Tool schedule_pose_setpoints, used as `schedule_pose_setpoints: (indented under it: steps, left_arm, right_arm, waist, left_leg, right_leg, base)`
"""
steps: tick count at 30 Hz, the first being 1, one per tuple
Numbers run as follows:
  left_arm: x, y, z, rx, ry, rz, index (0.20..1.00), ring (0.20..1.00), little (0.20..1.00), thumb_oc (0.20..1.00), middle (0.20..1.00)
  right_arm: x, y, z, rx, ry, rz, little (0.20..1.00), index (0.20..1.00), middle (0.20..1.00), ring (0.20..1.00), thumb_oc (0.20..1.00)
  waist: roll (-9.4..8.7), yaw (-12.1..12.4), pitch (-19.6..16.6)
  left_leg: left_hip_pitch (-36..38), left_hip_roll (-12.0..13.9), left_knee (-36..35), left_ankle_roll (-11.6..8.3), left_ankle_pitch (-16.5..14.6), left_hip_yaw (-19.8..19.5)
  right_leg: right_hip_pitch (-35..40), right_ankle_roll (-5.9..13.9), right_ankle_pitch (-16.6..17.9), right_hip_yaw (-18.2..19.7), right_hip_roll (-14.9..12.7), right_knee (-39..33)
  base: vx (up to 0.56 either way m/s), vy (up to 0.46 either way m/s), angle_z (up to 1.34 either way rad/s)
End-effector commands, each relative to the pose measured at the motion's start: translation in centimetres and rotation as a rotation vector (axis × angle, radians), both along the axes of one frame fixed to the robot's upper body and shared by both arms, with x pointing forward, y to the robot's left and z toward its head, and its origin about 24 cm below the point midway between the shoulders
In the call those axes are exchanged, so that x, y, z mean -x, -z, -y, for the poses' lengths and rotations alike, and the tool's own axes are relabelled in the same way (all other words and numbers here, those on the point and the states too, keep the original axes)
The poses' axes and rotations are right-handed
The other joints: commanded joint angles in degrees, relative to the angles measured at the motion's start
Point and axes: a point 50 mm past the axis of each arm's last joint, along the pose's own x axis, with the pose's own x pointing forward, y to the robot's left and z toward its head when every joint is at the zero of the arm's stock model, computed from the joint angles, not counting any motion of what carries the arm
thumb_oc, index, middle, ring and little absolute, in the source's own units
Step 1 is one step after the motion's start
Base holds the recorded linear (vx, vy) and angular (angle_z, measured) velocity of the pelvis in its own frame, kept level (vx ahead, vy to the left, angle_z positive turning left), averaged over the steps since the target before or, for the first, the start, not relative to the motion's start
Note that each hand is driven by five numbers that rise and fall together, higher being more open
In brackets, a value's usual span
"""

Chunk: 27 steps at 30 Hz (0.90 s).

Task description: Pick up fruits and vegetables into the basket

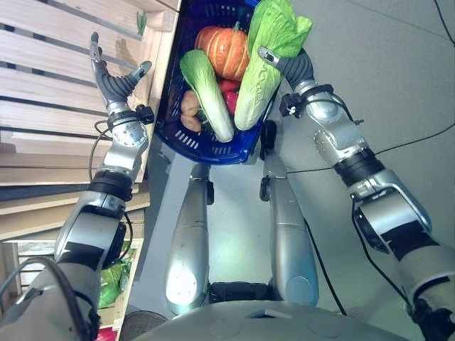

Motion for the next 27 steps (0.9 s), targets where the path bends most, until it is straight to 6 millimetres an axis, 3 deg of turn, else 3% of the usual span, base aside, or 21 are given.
schedule_pose_setpoints:
  steps: [1,9,19,20,21,22,27]
  left_arm:
    - [0.1,0.2,-1.1,-0.004,-0.014,-0.020,1.000,1.000,1.000,1.000,1.000]
    - [-0.4,0.8,0.0,-0.026,0.047,-0.048,1.000,1.000,1.000,1.000,1.000]
    - [-0.7,1.3,1.9,-0.027,0.099,-0.033,1.000,1.000,1.000,1.000,1.000]
    - [-0.7,1.2,2.1,-0.026,0.102,-0.031,1.000,1.000,1.000,1.000,1.000]
    - [-0.7,1.2,2.2,-0.026,0.104,-0.029,1.000,1.000,1.000,1.000,1.000]
    - [-0.7,1.3,2.5,-0.025,0.108,-0.025,1.000,1.000,1.000,1.000,1.000]
    - [-0.6,1.3,3.1,-0.031,0.121,-0.020,1.000,1.000,1.000,1.000,1.000]
  right_arm:
    - [-0.2,-1.2,-0.7,-0.018,-0.038,0.014,0.200,0.200,0.200,0.200,0.200]
    - [-2.1,-0.1,1.5,-0.004,0.074,-0.131,0.200,0.200,0.200,0.200,0.200]
    - [-2.8,1.5,3.1,-0.047,0.168,-0.253,0.219,0.219,0.219,0.219,0.219]
    - [-2.8,1.5,3.2,-0.037,0.180,-0.260,0.300,0.300,0.300,0.300,0.300]
    - [-2.8,1.6,3.3,-0.036,0.190,-0.267,0.605,0.605,0.605,0.605,0.605]
    - [-2.8,1.8,3.4,-0.036,0.198,-0.279,1.000,1.000,1.000,1.000,1.000]
    - [-2.9,1.8,4.0,-0.031,0.240,-0.286,1.000,1.000,1.000,1.000,1.000]
  waist:
    - [3.85,1.0,-2.0]
    - [5.28,3.0,-2.0]
    - [6.77,4.5,-2.0]
    - [6.85,4.6,-2.0]
    - [6.91,4.6,-2.0]
    - [7.03,4.7,-2.0]
    - [7.33,4.9,-2.0]
  left_leg:
    - [-0.4,-4.3,-4.7,2.38,3.5,2.5]
    - [-1.7,-5.1,-3.3,2.84,3.2,1.5]
    - [-3.5,-6.3,-2.0,3.45,2.9,0.5]
    - [-3.7,-6.3,-1.9,3.47,2.9,0.5]
    - [-3.8,-6.3,-1.8,3.49,3.0,0.5]
    - [-4.1,-6.3,-1.9,3.56,3.0,0.6]
    - [-4.6,-6.5,-1.6,3.67,3.1,0.4]
  right_leg:
    - [2.0,0.93,-10.2,-5.7,2.2,6.4]
    - [0.8,0.73,-10.6,-6.7,1.6,7.9]
    - [-1.0,0.65,-10.6,-6.9,1.4,9.2]
    - [-1.2,0.65,-10.6,-7.0,1.4,9.4]
    - [-1.3,0.66,-10.6,-7.0,1.3,9.4]
    - [-1.6,0.66,-10.5,-7.0,1.3,9.4]
    - [-2.2,0.70,-10.5,-7.1,1.3,9.9]
  base:
    - [0.02,-0.014,0.12]
    - [0.02,-0.009,0.08]
    - [0.02,0.008,0.08]
    - [0.00,0.000,0.00]
    - [0.00,0.000,0.00]
    - [0.00,0.000,0.00]
    - [0.00,0.000,0.00]
